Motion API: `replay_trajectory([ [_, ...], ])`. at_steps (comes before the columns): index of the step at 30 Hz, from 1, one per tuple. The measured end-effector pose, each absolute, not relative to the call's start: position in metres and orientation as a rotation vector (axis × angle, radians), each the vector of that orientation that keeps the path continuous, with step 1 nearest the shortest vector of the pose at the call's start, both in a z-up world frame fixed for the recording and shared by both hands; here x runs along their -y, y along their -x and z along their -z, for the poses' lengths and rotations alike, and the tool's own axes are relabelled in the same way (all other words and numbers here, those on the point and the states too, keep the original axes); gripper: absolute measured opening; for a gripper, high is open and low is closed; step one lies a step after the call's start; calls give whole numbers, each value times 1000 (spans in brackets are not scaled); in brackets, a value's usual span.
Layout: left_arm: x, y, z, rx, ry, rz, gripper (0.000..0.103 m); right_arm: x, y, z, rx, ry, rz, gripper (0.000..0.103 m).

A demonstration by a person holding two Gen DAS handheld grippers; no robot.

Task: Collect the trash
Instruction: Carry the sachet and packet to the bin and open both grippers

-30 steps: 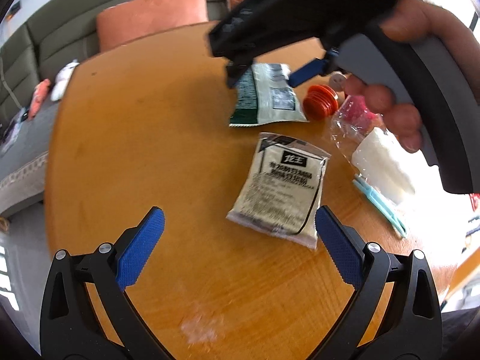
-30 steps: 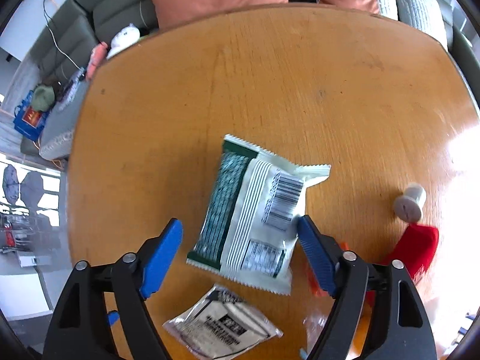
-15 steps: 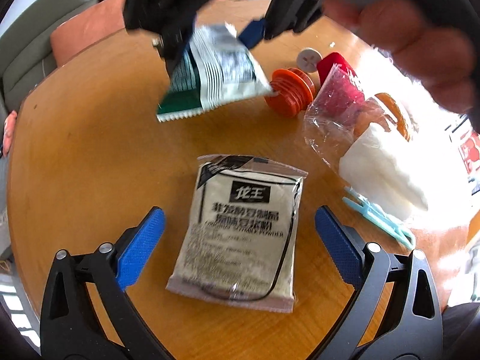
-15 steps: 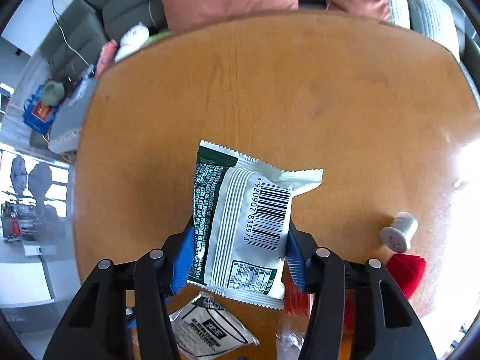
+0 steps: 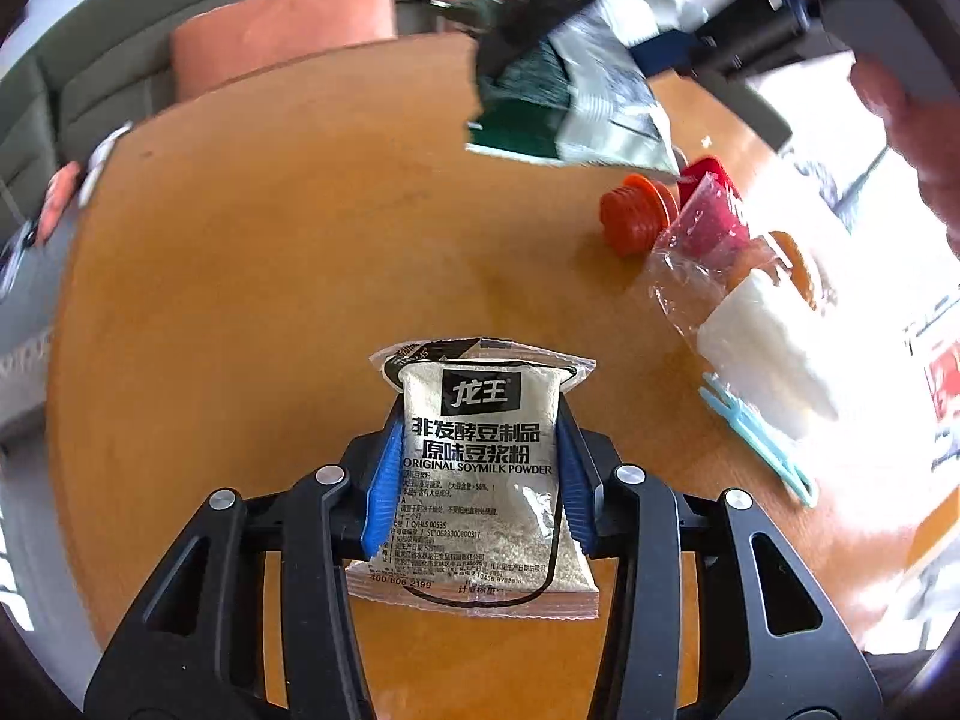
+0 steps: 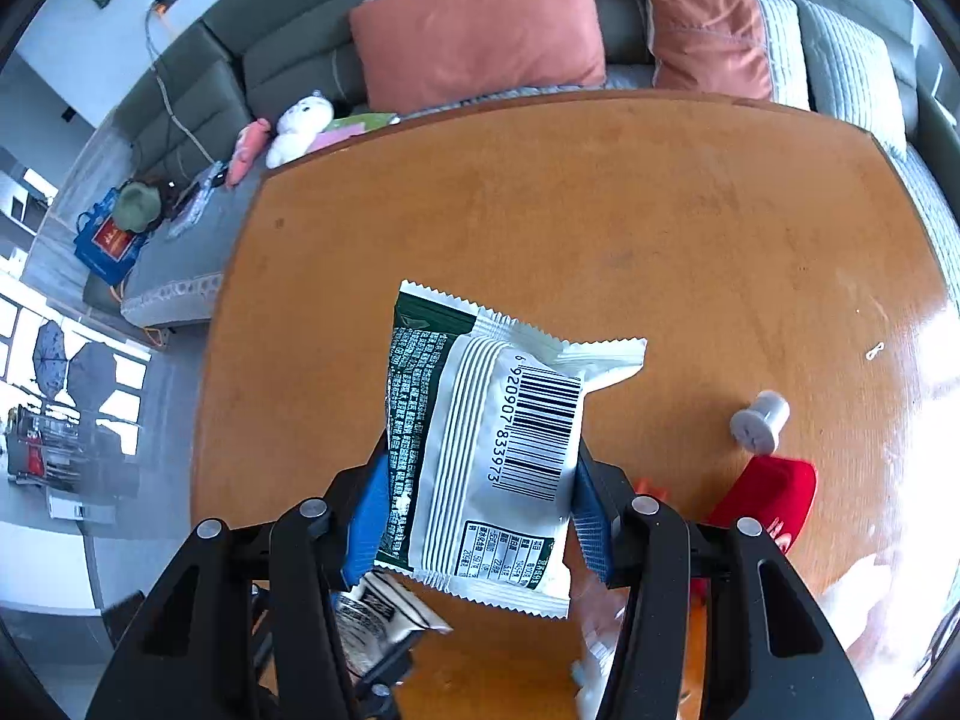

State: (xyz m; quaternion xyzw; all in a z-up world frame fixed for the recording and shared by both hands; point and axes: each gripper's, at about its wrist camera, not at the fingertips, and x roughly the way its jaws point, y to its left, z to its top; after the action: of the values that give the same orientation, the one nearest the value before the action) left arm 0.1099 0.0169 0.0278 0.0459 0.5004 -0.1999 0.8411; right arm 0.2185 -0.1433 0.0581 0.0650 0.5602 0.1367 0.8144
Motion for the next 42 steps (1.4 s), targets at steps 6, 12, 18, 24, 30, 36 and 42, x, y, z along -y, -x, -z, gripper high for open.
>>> replay_trajectory([
  [6, -56, -66, -49, -1007, -73, 355, 44, 97, -192, -73, -1178, -98, -364, 54],
  [12, -96, -32, -61, -977, -30, 261, 44, 42, -162, -80, -1178, -42, -453, 54],
  [18, -158, 5, -67, -961, 11, 129, 44, -24, -127, -87, -1175, 30, -569, 54],
  [24, -229, 47, -66, -962, 65, -20, 44, -109, -77, -84, -1188, 132, -730, 54],
  [30, -298, 97, -56, -986, 144, -186, 44, -190, -26, -70, -1210, 247, -877, 55],
  [36, -351, 135, -43, -1011, 202, -312, 44, -242, 12, -55, -1231, 339, -954, 55],
  [42, -389, 157, -27, -1054, 253, -402, 52, -295, 38, -36, -1264, 429, -1022, 57],
])
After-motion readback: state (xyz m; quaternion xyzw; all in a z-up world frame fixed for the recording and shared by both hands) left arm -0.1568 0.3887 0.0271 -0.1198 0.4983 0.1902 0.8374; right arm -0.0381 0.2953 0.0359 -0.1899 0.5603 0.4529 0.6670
